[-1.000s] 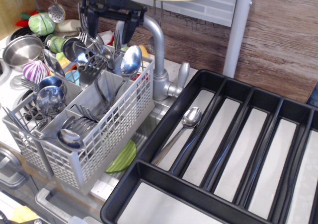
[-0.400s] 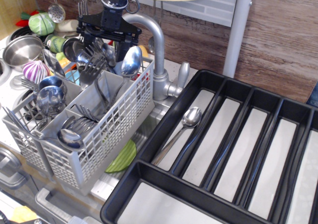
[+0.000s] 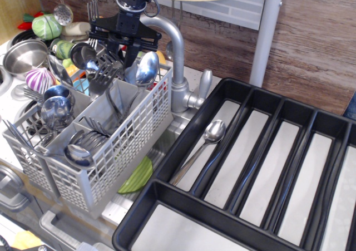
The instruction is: Put small spoon from basket to tray
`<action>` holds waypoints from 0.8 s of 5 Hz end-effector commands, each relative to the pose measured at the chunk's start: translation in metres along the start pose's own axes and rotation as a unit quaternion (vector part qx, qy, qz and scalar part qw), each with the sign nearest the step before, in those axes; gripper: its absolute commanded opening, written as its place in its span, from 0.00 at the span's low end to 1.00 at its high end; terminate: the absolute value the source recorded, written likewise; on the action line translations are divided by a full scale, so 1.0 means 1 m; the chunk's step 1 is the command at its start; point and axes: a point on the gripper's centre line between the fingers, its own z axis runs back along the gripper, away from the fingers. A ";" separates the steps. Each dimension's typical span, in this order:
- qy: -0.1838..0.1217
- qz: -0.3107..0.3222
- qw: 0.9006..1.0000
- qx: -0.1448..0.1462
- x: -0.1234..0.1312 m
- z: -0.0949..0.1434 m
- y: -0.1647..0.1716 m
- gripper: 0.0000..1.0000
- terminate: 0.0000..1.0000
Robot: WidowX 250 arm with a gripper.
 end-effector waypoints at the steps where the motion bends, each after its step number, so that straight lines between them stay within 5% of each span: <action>1: -0.036 0.014 0.999 0.010 0.017 0.050 0.005 0.00 0.00; 4: -0.073 0.052 0.991 0.096 -0.002 0.146 0.014 0.00 0.00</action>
